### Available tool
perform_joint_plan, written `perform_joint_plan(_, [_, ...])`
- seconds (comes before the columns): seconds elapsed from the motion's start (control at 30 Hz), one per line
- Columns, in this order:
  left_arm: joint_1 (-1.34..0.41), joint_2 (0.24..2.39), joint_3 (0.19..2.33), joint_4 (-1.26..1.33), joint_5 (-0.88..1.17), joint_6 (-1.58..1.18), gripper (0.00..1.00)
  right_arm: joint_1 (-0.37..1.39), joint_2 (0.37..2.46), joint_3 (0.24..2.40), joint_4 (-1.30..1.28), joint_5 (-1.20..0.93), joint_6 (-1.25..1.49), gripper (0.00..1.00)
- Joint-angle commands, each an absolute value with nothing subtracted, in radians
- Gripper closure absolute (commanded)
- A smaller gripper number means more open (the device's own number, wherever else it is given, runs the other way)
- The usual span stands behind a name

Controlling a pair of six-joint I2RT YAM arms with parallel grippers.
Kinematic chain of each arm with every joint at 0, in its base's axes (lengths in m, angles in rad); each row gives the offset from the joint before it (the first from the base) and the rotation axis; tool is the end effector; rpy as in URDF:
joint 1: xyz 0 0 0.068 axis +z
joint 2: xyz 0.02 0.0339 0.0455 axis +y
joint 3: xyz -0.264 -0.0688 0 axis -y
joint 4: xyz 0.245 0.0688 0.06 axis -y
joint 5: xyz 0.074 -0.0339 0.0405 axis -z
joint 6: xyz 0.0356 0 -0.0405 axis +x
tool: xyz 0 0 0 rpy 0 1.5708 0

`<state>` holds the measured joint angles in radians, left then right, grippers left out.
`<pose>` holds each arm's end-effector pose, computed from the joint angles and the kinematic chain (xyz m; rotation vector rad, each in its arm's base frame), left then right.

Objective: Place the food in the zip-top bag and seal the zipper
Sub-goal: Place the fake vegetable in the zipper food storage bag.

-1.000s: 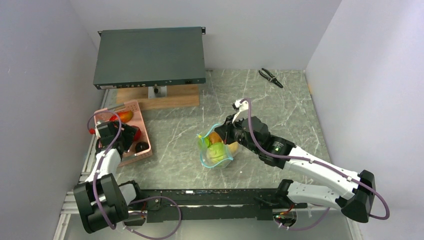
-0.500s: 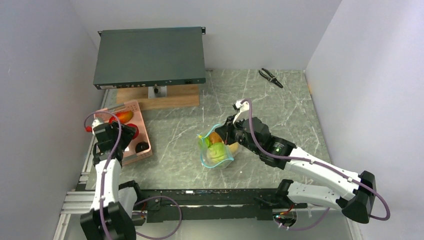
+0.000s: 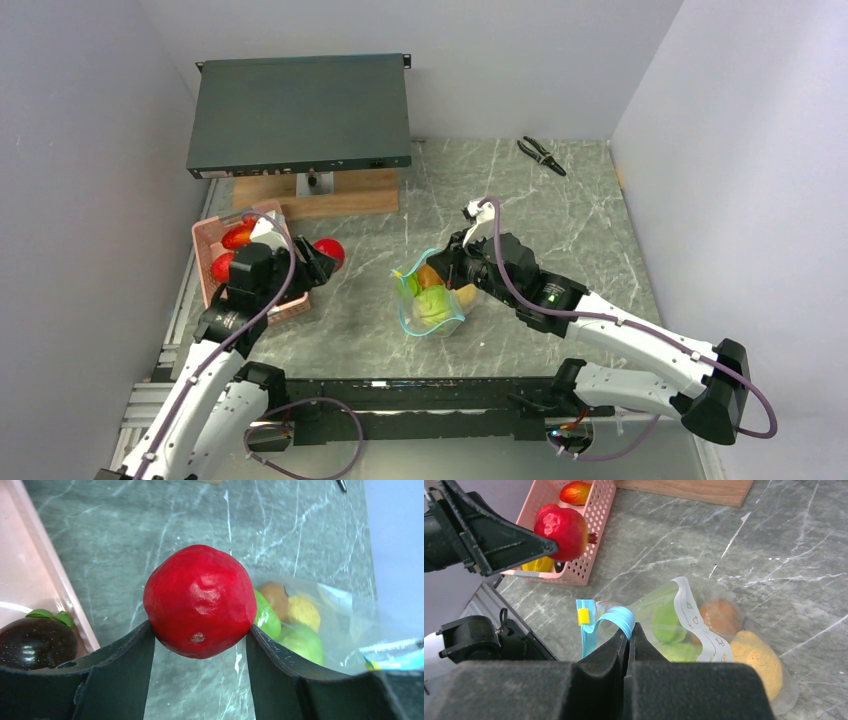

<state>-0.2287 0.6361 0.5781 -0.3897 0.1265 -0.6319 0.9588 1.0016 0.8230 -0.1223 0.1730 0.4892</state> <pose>0.1492 -0.0393 0.2687 -0.3351 2.0532 -0.6652 0.1392 0.1877 0.3191 -0.3324 1.9248 0.8246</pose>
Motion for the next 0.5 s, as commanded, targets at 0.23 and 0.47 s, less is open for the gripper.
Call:
perform_joint_plan(0.23, [-0.446,0.598,0.637,-0.183,0.340,-0.574,0.46,0.955,0.978,0.842,-0.080,0.173,0.493,1.00])
perform_joint_plan(0.47, [-0.681,0.613,0.621,-0.008,0.340,-0.547,0.46,0.954,0.984,0.845,-0.078,0.166,0.497,1.00])
